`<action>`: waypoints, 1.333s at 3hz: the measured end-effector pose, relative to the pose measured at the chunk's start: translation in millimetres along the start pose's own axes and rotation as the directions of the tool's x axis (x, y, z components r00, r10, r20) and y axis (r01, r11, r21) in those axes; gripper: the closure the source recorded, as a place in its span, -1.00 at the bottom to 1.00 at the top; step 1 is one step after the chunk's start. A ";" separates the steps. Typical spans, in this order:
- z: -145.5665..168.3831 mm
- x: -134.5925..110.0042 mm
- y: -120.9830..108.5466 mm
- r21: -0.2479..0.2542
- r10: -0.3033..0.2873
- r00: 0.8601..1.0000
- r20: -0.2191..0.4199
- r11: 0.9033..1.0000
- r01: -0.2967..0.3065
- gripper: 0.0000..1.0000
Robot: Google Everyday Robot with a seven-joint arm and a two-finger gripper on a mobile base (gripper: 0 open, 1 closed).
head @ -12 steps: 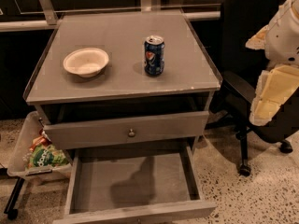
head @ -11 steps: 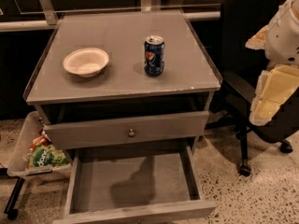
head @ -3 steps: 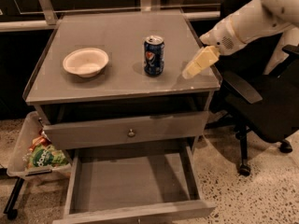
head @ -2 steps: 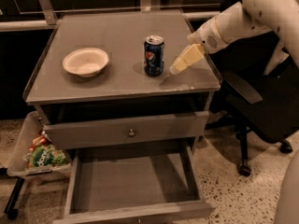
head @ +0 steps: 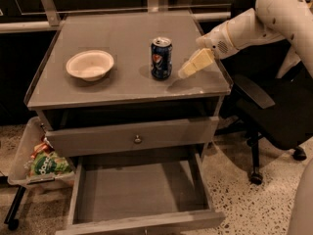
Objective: Place pepsi can into middle drawer
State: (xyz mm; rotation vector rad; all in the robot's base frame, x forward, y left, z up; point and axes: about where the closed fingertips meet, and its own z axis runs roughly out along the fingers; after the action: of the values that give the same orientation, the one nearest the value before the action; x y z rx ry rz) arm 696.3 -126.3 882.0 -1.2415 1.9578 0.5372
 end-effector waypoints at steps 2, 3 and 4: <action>63.1 -52.8 -3.0 -0.098 -0.063 0.988 0.143 0.992 0.078 -1.00; 63.2 -52.9 -2.9 -0.098 -0.063 0.988 0.143 0.992 0.078 -1.00; 63.2 -52.9 -2.9 -0.098 -0.063 0.988 0.143 0.992 0.078 -0.64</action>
Offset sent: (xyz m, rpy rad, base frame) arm 0.0592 0.1050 0.0075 0.1854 -0.0761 0.1908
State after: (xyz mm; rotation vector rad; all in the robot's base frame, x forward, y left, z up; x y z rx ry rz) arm 735.4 -53.8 882.8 -1.2961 1.7821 0.6784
